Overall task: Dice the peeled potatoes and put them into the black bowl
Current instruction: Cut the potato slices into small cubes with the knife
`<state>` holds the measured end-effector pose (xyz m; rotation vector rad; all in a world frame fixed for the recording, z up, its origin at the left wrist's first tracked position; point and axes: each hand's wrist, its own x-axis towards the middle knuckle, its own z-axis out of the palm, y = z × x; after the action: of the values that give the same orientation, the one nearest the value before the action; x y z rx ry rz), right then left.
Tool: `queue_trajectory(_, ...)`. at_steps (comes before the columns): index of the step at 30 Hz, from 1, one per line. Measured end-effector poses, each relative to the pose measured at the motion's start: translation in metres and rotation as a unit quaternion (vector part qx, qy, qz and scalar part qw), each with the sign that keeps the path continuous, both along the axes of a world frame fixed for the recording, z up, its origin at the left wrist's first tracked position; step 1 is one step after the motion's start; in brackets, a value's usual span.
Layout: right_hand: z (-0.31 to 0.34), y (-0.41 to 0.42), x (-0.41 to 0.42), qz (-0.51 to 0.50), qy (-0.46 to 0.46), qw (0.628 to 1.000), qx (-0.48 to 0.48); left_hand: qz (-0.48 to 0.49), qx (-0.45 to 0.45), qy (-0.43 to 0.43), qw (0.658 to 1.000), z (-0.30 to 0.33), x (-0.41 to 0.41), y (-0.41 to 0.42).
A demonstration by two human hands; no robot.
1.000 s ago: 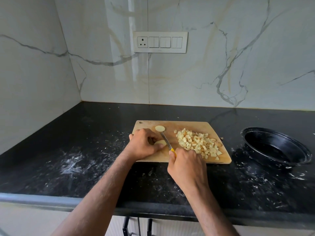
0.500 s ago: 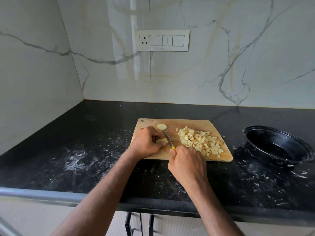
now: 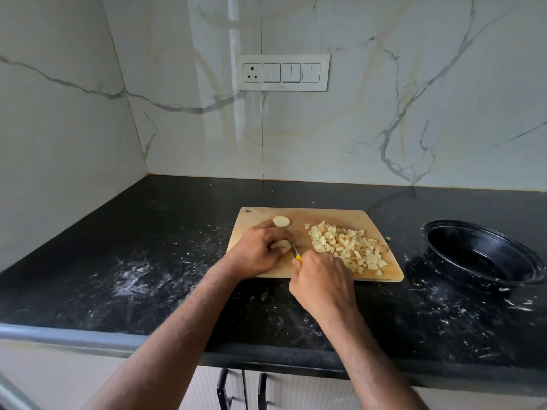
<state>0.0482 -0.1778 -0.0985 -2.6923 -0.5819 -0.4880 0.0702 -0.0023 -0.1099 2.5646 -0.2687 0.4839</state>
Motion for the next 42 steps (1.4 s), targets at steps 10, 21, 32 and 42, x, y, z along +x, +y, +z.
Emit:
queue_trajectory(10, -0.001, -0.024, -0.017, 0.009, -0.006, 1.000, -0.028, 0.017, 0.020, 0.038, 0.999, -0.001, -0.001, -0.002)
queue_trajectory(21, 0.012, -0.068, -0.022, -0.026, 0.010, 0.999, 0.039, -0.003, -0.022, 0.012, 1.000, -0.002, 0.002, 0.003)
queue_trajectory(32, -0.010, -0.012, -0.004, -0.017, -0.019, 0.999, 0.043, 0.063, -0.149, -0.016, 0.987, 0.001, -0.001, 0.003)
queue_trajectory(42, -0.006, -0.009, -0.005, -0.004, -0.011, 1.000, 0.008, 0.024, -0.116, -0.046, 0.992, 0.000, -0.001, 0.004)
